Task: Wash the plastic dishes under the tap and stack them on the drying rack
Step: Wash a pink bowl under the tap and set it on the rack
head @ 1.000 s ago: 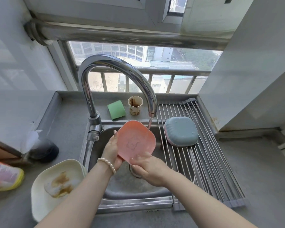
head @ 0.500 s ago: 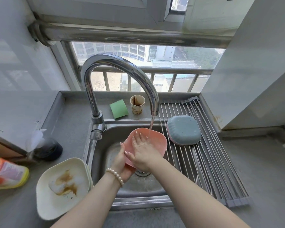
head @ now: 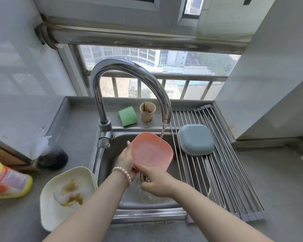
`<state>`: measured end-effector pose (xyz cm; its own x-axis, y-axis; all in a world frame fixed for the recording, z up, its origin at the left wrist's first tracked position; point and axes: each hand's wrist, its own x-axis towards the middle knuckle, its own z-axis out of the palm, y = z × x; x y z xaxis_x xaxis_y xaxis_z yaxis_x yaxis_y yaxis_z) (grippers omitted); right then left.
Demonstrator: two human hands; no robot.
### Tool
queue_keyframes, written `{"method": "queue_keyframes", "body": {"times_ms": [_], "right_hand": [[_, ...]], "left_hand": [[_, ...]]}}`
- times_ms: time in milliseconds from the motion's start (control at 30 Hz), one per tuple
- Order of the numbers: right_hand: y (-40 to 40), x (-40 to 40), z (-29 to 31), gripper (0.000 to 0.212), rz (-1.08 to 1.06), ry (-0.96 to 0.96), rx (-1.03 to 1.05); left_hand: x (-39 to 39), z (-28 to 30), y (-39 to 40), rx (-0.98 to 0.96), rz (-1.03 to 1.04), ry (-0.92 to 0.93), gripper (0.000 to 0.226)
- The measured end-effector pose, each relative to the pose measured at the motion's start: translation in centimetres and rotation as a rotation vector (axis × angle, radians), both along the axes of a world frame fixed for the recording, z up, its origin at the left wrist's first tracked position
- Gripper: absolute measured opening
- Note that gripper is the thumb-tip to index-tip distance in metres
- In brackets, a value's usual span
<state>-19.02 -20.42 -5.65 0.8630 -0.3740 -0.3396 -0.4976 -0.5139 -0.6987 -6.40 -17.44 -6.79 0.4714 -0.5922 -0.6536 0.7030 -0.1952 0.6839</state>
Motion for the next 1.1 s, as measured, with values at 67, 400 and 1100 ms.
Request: {"method": "queue_keyframes", "body": {"times_ms": [67, 400, 1100], "right_hand": [[-0.5, -1.5, -1.0, 0.057, 0.036, 0.058, -0.178], [-2.1, -3.8, -3.0, 0.030, -0.031, -0.066, -0.972], [-3.5, -2.4, -3.5, 0.075, 0.152, 0.247, -0.661]], "left_hand": [[1.1, -0.1, -0.3, 0.121, -0.034, -0.219, 0.040], [2.4, 0.3, -0.5, 0.271, -0.210, -0.181, 0.044], [1.5, 4.0, 1.3, 0.192, -0.405, -0.337, 0.054]]}}
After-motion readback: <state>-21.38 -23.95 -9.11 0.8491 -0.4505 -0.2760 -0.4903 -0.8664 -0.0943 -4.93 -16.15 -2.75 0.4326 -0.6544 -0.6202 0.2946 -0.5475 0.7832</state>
